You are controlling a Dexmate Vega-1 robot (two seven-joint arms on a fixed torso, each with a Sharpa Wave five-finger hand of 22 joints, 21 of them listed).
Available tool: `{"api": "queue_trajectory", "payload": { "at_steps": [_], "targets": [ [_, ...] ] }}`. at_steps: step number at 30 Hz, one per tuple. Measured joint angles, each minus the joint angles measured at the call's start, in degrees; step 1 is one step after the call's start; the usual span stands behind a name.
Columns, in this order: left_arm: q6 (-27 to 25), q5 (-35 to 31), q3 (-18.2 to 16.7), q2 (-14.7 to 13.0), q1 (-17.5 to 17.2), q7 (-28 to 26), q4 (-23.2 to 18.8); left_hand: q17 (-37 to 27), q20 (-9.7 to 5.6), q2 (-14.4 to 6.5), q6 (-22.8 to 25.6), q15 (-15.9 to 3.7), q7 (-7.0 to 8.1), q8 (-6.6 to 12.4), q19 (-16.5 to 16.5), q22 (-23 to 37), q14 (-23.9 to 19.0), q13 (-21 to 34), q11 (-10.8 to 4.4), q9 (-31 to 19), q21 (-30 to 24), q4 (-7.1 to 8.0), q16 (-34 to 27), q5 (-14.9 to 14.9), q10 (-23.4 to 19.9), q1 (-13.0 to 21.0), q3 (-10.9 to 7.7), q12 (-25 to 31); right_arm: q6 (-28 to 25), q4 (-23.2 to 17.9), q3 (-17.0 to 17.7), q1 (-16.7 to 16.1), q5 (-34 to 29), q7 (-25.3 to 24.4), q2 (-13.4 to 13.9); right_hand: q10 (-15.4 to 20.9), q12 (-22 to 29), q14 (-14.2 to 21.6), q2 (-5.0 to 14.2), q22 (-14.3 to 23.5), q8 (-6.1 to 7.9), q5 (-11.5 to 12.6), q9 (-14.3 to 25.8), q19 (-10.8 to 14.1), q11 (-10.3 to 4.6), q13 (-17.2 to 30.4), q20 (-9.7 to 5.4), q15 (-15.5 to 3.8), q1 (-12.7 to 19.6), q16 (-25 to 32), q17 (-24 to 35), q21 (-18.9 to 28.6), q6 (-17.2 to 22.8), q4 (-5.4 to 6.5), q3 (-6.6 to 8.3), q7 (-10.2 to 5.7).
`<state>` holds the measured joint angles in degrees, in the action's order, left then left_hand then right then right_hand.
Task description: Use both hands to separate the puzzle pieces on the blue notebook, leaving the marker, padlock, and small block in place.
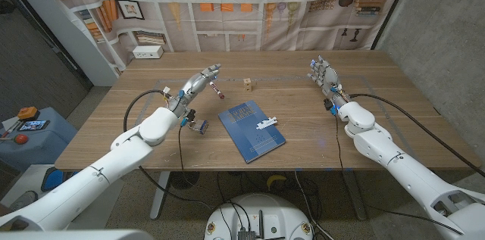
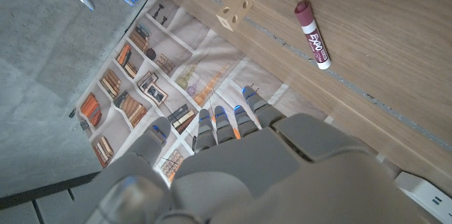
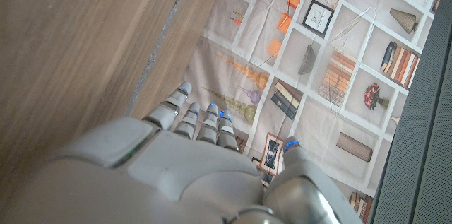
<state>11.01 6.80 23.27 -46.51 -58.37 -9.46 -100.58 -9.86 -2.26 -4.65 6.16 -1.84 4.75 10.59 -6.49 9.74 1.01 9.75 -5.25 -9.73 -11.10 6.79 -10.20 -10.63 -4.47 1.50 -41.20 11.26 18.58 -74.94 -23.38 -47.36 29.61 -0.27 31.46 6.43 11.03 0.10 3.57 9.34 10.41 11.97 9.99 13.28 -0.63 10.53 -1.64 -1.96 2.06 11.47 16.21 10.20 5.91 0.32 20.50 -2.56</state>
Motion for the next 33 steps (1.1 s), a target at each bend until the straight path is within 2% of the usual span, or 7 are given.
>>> {"api": "queue_trajectory", "payload": {
  "at_steps": [5,6,9,18,23,33],
  "targets": [
    [-0.51,-2.59,0.22,-1.5,-0.56,-0.53,-1.74,0.0,0.0,0.29,-0.22,0.0,0.6,0.0,0.0,0.0,0.0,0.0,-0.62,0.0,0.0,0.47,0.0,0.0,0.0,-0.29,0.0,0.0,0.24,0.24,-0.12,0.18,-0.3,0.22,0.0,0.0,0.0,0.0,0.6,0.0,0.0,0.0,0.0,0.0,0.0,0.0,0.0,0.0,0.6,0.0,0.0,0.0,0.0,0.0,0.0,0.0],
    [-1.05,-5.18,0.25,-2.01,-0.74,-0.98,-2.27,0.0,0.0,0.29,-0.22,0.0,0.6,0.0,0.0,0.0,0.0,0.0,-0.9,0.0,0.0,0.47,0.0,0.0,-0.13,-0.28,0.0,0.0,0.32,0.46,-0.23,0.28,-0.39,0.26,0.0,0.0,0.0,0.0,0.6,0.0,0.0,0.0,0.0,0.0,0.0,0.0,0.0,0.0,0.6,0.0,0.0,0.0,0.0,0.0,0.0,0.0],
    [-1.53,-7.51,0.34,-2.86,-1.1,-1.36,-3.28,0.0,0.0,0.29,-0.02,0.01,0.8,0.0,0.0,0.0,-0.42,0.0,-1.0,0.0,0.0,0.79,0.0,0.0,-0.22,-0.28,-0.32,0.0,0.47,0.63,-0.32,0.4,-0.56,0.3,0.0,0.0,0.0,0.0,0.6,0.0,0.0,0.0,0.0,0.0,0.0,0.0,0.0,0.0,0.6,0.0,-0.26,0.0,0.0,0.0,0.0,0.0],
    [-2.61,-14.47,1.18,-4.66,-1.66,-1.97,-5.63,0.1,0.0,0.28,0.62,0.02,1.43,0.0,0.01,0.0,-1.04,0.0,-1.72,0.0,0.0,0.8,0.0,0.0,-0.94,-0.28,-0.77,0.0,0.61,0.94,-0.66,0.48,-1.19,0.29,0.0,0.0,0.0,0.0,0.6,0.0,0.0,0.0,0.0,0.0,0.0,0.0,0.0,0.0,0.6,0.0,-0.25,0.0,0.0,-0.24,0.24,0.0],
    [-3.08,-18.25,1.62,-5.28,-1.84,-2.3,-6.37,-0.12,0.0,0.29,1.21,0.1,2.02,0.0,0.01,0.0,-1.12,0.0,-2.02,0.0,0.0,1.58,0.0,0.0,-1.25,-0.29,-0.46,0.0,0.61,0.94,-0.76,0.48,-1.49,-0.03,0.05,0.0,0.0,0.0,0.59,0.0,0.0,0.0,0.0,0.0,0.0,0.0,0.0,0.0,0.6,0.0,-0.53,0.0,0.0,-0.41,0.41,0.0],
    [-3.65,-23.83,3.12,-5.42,-2.47,-3.18,-7.93,-0.16,0.12,0.51,1.52,0.1,2.33,0.0,0.54,0.0,-1.12,-0.01,-2.32,0.01,0.06,2.04,0.0,0.0,-1.56,-0.96,0.0,0.0,1.07,0.94,-0.83,0.42,-1.72,-0.1,0.06,0.0,0.0,0.0,0.06,0.0,0.0,0.0,0.0,0.0,0.0,-0.01,0.0,0.01,1.13,0.0,-0.8,0.0,0.0,-0.73,0.23,0.0]
  ]
}}
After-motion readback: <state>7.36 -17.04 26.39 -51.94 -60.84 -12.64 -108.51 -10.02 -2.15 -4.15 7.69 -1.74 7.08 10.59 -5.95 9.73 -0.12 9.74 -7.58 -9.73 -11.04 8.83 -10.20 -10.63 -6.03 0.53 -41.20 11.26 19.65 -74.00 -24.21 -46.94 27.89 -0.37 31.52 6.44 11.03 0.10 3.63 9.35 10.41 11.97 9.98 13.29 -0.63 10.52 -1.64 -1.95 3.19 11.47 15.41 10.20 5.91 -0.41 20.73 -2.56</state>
